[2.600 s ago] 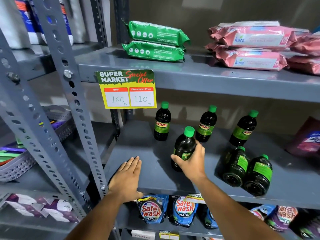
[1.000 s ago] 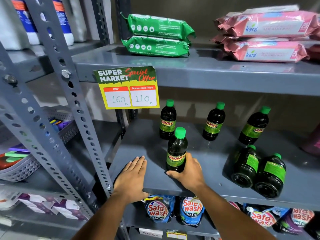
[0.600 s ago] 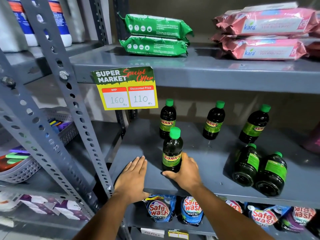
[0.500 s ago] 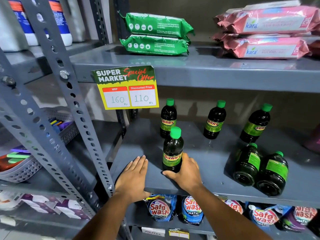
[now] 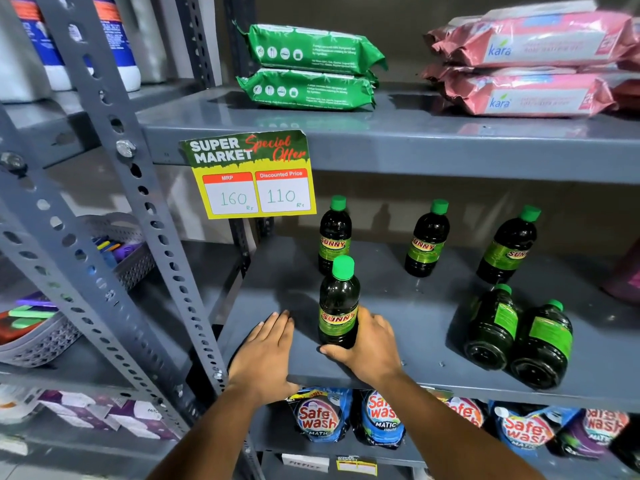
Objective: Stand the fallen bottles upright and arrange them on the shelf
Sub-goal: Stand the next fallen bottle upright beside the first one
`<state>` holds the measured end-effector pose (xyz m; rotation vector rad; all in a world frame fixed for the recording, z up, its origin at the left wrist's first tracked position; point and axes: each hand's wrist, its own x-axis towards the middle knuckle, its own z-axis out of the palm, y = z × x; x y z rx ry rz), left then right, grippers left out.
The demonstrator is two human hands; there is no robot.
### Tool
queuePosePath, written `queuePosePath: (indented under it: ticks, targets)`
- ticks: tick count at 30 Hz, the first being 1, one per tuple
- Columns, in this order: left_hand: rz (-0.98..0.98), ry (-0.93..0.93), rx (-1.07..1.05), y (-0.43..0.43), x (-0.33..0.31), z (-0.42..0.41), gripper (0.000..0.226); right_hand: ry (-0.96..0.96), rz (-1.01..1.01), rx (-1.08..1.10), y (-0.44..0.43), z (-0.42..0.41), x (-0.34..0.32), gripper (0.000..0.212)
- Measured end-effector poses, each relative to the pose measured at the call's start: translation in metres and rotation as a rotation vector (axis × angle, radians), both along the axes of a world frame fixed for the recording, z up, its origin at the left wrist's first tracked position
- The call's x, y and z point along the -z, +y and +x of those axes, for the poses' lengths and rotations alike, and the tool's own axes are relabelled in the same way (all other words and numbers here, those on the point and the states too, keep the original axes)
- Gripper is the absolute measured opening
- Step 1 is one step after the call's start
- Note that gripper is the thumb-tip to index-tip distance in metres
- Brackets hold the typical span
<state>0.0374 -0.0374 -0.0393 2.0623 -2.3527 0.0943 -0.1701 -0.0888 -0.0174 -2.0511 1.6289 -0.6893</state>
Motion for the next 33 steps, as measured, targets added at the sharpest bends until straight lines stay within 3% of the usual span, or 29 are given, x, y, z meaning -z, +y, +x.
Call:
queuePosePath:
  ticks: [4, 6, 8, 10, 12, 13, 15, 17, 21, 26, 28, 30, 33]
  targets:
    - [-0.012, 0.006, 0.005, 0.0, 0.0, 0.0, 0.12, -0.022, -0.014, -0.078, 0.002, -0.006, -0.007, 0.1]
    - [-0.009, 0.001, 0.009, 0.0, 0.0, -0.001, 0.12, -0.175, 0.048, -0.134, 0.0, -0.019, -0.008, 0.111]
    - [-0.009, -0.005, 0.011, 0.001, 0.001, 0.0, 0.119, -0.26, 0.009, -0.099, -0.004, -0.043, -0.015, 0.1]
    - [-0.01, -0.007, 0.008, 0.001, 0.001, 0.0, 0.12, -0.134, -0.231, 0.07, -0.016, -0.074, -0.024, 0.079]
    - [-0.007, -0.004, 0.007, 0.001, 0.001, -0.001, 0.121, 0.144, -0.422, 0.342, -0.035, -0.11, -0.035, 0.068]
    - [-0.009, 0.0, 0.006, 0.0, 0.001, -0.001, 0.121, 0.284, -0.373, 0.468, -0.042, -0.127, -0.044, 0.073]
    - [-0.011, 0.0, 0.001, 0.0, 0.0, -0.001, 0.123, 0.46, 0.016, 0.668, -0.052, -0.152, -0.057, 0.096]
    - [-0.006, 0.0, 0.002, 0.001, -0.001, -0.001, 0.124, 0.543, 0.289, 0.717, -0.059, -0.171, -0.061, 0.11]
    - [0.001, -0.009, -0.004, 0.003, -0.002, -0.002, 0.121, 0.549, 0.296, 0.684, -0.069, -0.173, -0.056, 0.099]
    - [0.015, -0.016, -0.012, 0.003, -0.006, -0.004, 0.118, 0.408, 0.133, 0.622, -0.067, -0.158, -0.045, 0.069]
    - [0.019, -0.017, -0.013, 0.003, -0.006, -0.004, 0.118, 0.21, 0.139, 0.583, -0.064, -0.152, -0.047, 0.064]
    - [0.022, -0.016, -0.015, 0.004, -0.006, -0.004, 0.118, -0.04, 0.117, 0.594, -0.061, -0.148, -0.049, 0.065]
    - [0.023, -0.019, -0.017, 0.003, -0.006, -0.004, 0.118, -0.305, -0.175, 0.475, -0.05, -0.143, -0.047, 0.085]
